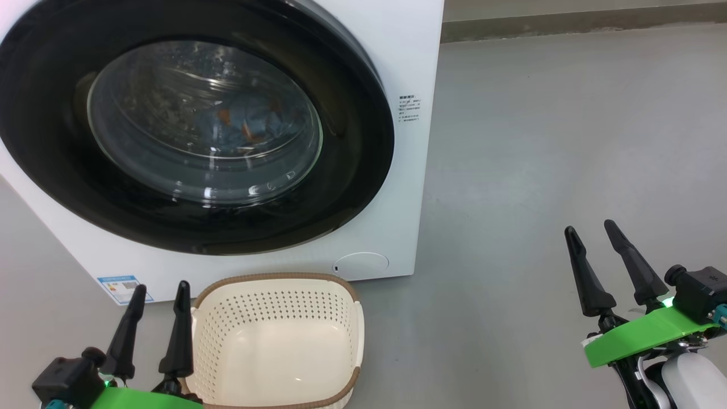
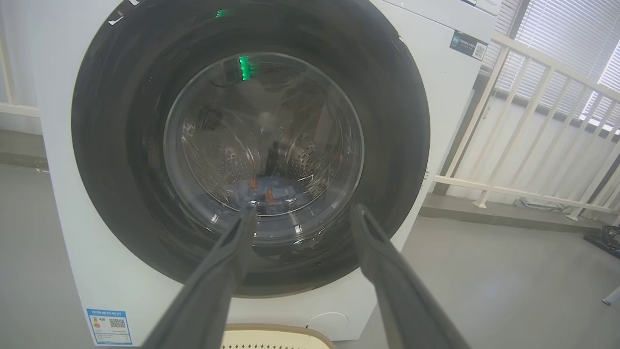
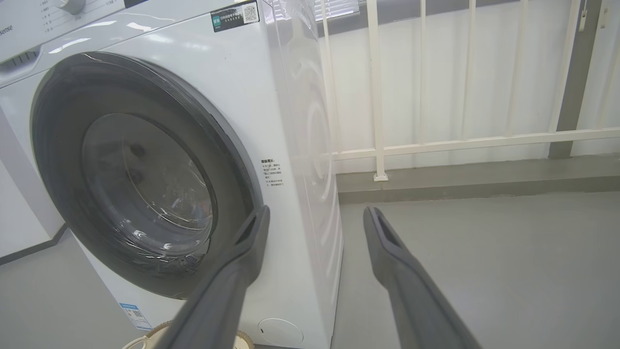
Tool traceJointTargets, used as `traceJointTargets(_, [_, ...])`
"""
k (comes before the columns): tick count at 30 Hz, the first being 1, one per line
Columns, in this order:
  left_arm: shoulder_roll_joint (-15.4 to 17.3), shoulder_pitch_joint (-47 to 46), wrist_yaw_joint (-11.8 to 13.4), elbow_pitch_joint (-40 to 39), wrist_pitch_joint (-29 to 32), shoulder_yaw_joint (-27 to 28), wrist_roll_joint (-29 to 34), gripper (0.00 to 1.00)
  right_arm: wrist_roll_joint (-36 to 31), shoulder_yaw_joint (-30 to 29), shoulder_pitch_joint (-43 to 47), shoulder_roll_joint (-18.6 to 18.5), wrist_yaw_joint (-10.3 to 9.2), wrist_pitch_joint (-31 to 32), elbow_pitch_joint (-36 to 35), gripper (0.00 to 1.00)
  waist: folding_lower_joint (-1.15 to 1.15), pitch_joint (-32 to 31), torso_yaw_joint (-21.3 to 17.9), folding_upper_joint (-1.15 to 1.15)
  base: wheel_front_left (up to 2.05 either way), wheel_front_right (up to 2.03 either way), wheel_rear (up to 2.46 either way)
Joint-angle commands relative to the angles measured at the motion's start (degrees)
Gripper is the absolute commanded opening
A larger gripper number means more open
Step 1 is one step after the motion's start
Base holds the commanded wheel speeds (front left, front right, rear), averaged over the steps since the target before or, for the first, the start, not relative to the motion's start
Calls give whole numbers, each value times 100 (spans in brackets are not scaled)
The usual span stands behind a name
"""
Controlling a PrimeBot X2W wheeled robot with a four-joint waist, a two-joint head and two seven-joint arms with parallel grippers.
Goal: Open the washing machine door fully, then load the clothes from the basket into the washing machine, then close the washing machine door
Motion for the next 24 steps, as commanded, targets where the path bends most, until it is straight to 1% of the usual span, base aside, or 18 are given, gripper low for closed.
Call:
traceJointTargets(1, [91, -103, 4, -112, -60, 224, 62, 100, -13, 108, -89, -71, -42, -29, -107, 100, 0, 0, -5, 0, 0, 0, 0])
traceJointTargets(7, [90, -101, 4, -92, -60, 213, 47, 100, -13, 146, -122, -82, -42, -29, -78, 100, 0, 3, -17, 0, 0, 0, 0])
traceJointTargets(8, [-10, 1, 1, 39, 4, 3, -6, 0, 5, 47, 5, 12, 3, 1, 57, 0, 0, 3, -16, 0, 0, 0, 0])
traceJointTargets(12, [-165, 139, 1, 305, 33, -58, -17, 0, 15, 135, 209, 196, 8, 7, 328, 0, 0, 3, -17, 0, 0, 0, 0])
traceJointTargets(15, [-193, 150, 1, 330, 75, -36, -152, 0, 152, 109, 239, 236, 7, 49, 345, 0, 1, 2, -17, 0, 0, 0, 0])
traceJointTargets(19, [-212, 146, 1, 323, 140, 6, -354, 0, 358, 56, 247, 267, 5, 114, 330, 0, 13, -10, -17, 0, 0, 0, 0])
traceJointTargets(24, [-236, 130, 1, 328, 221, 59, -607, 0, 615, -10, 247, 307, 3, 195, 326, 0, 1, 0, -17, 0, 0, 0, 0])
